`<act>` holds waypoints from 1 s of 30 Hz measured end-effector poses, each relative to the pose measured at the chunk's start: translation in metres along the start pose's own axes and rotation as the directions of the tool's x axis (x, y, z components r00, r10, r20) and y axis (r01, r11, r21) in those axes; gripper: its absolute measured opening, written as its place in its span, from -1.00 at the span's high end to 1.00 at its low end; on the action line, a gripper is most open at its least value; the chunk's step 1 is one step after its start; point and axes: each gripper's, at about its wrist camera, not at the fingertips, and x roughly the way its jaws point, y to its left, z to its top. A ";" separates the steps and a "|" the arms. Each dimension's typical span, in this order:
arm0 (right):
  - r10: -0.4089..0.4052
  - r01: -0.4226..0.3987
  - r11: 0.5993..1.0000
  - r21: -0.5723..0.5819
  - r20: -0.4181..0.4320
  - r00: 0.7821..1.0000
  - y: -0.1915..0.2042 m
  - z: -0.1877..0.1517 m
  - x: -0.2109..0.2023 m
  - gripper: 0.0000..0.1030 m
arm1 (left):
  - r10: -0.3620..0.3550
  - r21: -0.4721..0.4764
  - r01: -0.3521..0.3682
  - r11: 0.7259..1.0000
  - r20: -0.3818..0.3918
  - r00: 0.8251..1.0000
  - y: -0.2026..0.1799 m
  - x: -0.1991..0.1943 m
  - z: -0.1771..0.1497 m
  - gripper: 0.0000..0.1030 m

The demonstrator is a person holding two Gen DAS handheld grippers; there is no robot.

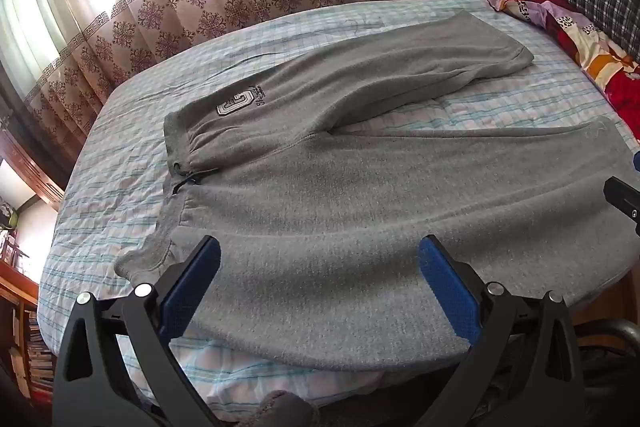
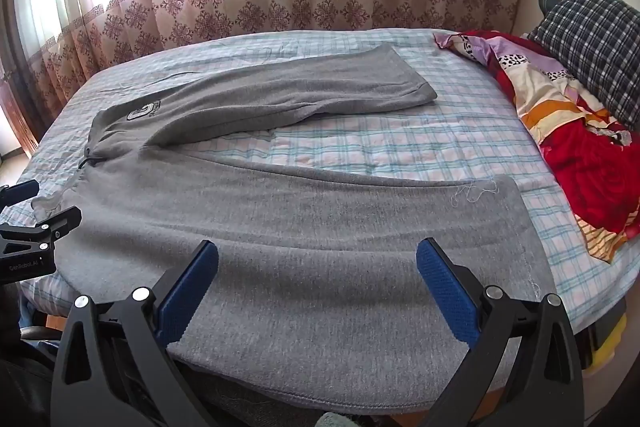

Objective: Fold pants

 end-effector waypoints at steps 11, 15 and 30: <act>-0.005 0.005 1.000 0.009 -0.005 1.000 -0.002 0.000 0.002 -0.91 | -0.014 -0.013 0.014 1.000 -0.011 1.000 0.003 0.006 -0.002 -0.95; -0.004 0.004 1.000 0.012 -0.005 1.000 -0.004 -0.002 0.002 -0.91 | -0.029 -0.016 0.029 0.999 -0.021 0.999 0.005 0.007 -0.003 -0.95; -0.008 0.008 1.000 0.022 -0.021 1.000 -0.004 -0.001 0.007 -0.91 | -0.040 -0.046 0.036 0.998 -0.091 0.995 0.010 0.020 -0.006 -0.95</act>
